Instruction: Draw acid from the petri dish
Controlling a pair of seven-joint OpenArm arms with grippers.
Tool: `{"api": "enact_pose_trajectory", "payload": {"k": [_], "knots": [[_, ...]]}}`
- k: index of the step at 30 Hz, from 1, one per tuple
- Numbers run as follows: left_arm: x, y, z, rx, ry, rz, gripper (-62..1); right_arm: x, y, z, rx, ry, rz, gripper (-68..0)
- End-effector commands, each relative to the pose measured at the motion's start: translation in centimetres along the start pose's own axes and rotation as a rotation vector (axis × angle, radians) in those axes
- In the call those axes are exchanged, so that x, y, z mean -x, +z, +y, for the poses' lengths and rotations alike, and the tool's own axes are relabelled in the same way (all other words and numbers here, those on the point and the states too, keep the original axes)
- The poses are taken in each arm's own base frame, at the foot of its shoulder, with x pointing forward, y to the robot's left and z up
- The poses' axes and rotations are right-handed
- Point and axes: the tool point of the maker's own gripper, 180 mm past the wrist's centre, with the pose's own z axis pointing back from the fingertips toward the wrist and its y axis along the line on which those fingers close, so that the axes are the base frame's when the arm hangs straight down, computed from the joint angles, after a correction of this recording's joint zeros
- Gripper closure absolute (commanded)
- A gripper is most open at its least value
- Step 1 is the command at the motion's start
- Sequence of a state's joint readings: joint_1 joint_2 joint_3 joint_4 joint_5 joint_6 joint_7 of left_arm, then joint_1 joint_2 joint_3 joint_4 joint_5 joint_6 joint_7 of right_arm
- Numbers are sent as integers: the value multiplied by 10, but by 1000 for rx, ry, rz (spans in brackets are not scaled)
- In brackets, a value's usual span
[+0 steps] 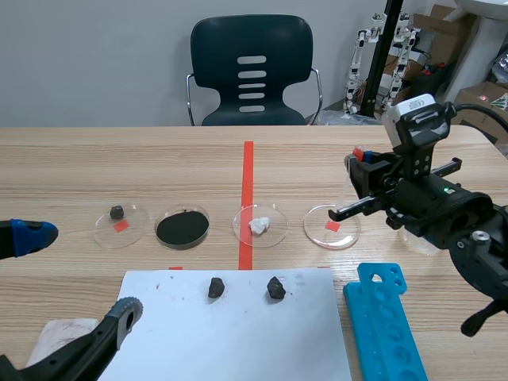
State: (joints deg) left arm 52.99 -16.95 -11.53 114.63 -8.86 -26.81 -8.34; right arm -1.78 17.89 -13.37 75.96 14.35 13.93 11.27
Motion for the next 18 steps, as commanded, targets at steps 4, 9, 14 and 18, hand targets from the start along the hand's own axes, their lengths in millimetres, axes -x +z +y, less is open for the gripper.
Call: {"api": "enact_pose_trajectory", "payload": {"k": [4,9,14,18], "knots": [[-13,-1,-1,-2,0,-42,-623,-10,-2,-8,13,16,-33,-4],[-13,-1,-1,-2,0,-42,-623,-9,-2,-8,14,16,-30,-4],[-13,-1,-1,-2,0,-42,-623,-6,-2,-9,21,17,-9,-4],[-13,-1,-1,-2,0,-42,-623,0,-2,-10,21,26,6,-4]]}}
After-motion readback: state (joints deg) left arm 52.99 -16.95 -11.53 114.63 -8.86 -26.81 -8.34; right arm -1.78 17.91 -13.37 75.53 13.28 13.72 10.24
